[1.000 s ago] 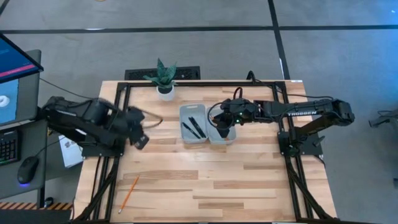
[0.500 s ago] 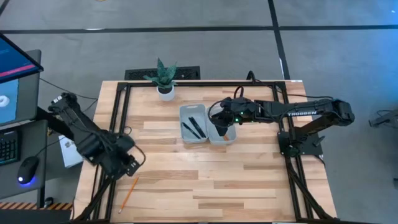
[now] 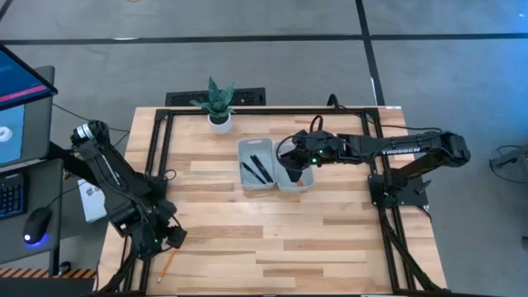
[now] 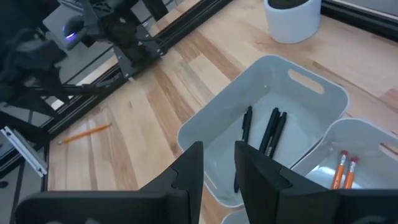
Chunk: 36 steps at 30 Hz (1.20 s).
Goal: Sort pens & pencils
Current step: Put the orange pencil into the right gray bin
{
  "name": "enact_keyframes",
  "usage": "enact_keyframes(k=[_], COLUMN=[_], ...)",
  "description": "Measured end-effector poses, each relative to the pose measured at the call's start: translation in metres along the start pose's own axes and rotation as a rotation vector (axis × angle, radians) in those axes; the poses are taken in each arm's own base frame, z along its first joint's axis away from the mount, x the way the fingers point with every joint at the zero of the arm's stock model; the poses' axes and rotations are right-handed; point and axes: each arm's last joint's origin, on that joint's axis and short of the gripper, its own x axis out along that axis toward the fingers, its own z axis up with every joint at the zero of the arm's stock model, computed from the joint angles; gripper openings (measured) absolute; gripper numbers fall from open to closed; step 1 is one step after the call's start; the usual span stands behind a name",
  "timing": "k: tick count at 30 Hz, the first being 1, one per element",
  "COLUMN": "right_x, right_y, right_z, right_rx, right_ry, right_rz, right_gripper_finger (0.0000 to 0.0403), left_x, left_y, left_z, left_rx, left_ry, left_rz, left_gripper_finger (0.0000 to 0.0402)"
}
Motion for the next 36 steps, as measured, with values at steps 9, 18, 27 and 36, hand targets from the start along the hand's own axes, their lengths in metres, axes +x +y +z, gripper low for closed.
enact_keyframes(k=[9,18,27,36], right_x=[0.000,0.000,0.000,0.000], right_y=[0.000,0.000,0.000,0.000], right_z=[0.000,0.000,0.000,0.000], right_rx=[-0.001,0.000,0.000,0.001], right_ry=[0.001,0.001,0.000,0.000], right_rz=[0.000,0.000,0.001,0.000], right_gripper_finger=[0.0113,0.0113,0.0113,0.0113], left_x=[0.034,0.046,0.076,0.095], left_y=[0.005,0.013,0.017,0.016], left_z=[-0.006,-0.007,-0.018,-0.018], left_rx=[0.125,0.006,-0.034,-0.060], left_ry=[-0.003,0.068,0.118,0.168], left_rz=[-0.189,-0.080,0.145,0.286], left_gripper_finger=[0.0204,0.0204,0.0203,0.0203])
